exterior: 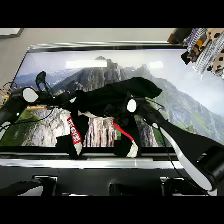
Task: Fold the clothes and pants, and hang the long-sleeved shirts on hangers.
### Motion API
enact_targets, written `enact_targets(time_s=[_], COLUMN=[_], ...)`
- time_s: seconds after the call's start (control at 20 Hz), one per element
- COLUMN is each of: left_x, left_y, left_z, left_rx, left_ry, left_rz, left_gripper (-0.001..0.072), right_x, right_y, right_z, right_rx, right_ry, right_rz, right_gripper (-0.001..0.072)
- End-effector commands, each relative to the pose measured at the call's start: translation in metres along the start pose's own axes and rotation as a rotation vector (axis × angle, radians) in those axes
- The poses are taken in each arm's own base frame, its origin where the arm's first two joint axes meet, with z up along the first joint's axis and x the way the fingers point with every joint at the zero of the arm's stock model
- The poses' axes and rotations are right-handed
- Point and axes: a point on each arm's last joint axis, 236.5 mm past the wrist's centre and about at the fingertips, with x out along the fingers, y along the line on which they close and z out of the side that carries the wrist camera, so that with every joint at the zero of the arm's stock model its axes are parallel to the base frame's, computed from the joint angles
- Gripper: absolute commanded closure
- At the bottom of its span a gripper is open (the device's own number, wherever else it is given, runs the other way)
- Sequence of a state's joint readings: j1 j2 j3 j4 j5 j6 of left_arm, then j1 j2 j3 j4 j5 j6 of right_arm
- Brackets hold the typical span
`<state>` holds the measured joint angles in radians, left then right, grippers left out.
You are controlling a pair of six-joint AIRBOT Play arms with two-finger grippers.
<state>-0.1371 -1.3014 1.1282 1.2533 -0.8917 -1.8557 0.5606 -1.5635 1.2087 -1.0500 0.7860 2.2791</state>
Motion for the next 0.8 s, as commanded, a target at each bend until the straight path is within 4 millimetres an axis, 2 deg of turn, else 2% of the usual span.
enact_targets(time_s=[0.0, 0.1, 0.15, 0.2, 0.25, 0.3, 0.35, 0.45, 0.6, 0.65, 0.75], left_x=[0.0, 0.0, 0.0, 0.0, 0.0, 0.0, -0.001, -0.007, -0.024, -0.031, -0.042], left_y=[0.001, 0.001, 0.001, 0.001, 0.001, 0.001, 0.0, -0.002, -0.008, -0.009, -0.017], left_z=[0.0, 0.0, 0.0, 0.0, 0.0, 0.0, 0.001, 0.002, -0.002, -0.007, -0.026], left_rx=[0.0, 0.001, 0.001, 0.001, 0.002, 0.002, 0.005, 0.046, 0.06, 0.066, 0.088], left_ry=[0.0, -0.001, -0.001, 0.0, -0.001, -0.001, -0.003, -0.014, -0.016, -0.003, 0.052], left_rz=[0.001, 0.003, 0.003, 0.003, 0.003, 0.003, 0.002, -0.005, -0.015, -0.016, -0.023], left_gripper=[0.0683, 0.0683, 0.0683, 0.0683, 0.0683, 0.0683, 0.0683, 0.0683, 0.0684, 0.0684, 0.0684], right_x=[0.015, 0.019, 0.021, 0.021, 0.019, 0.011, -0.002, -0.05, -0.158, -0.195, -0.251], right_y=[0.009, 0.006, 0.003, 0.0, -0.005, -0.012, -0.022, -0.048, -0.09, -0.104, -0.127], right_z=[0.026, 0.037, 0.04, 0.042, 0.042, 0.044, 0.047, 0.061, 0.078, 0.075, 0.057], right_rx=[0.055, 0.085, 0.083, 0.075, 0.062, 0.04, 0.019, -0.017, -0.159, -0.192, -0.227], right_ry=[-0.117, -0.157, -0.168, -0.177, -0.173, -0.169, -0.171, -0.191, -0.255, -0.267, -0.264], right_rz=[0.065, 0.061, 0.052, 0.039, 0.015, -0.023, -0.069, -0.181, -0.333, -0.374, -0.432], right_gripper=[0.0036, 0.0059, 0.0185, 0.0272, 0.0545, 0.0632, 0.0665, 0.0666, 0.0666, 0.0666, 0.0666])
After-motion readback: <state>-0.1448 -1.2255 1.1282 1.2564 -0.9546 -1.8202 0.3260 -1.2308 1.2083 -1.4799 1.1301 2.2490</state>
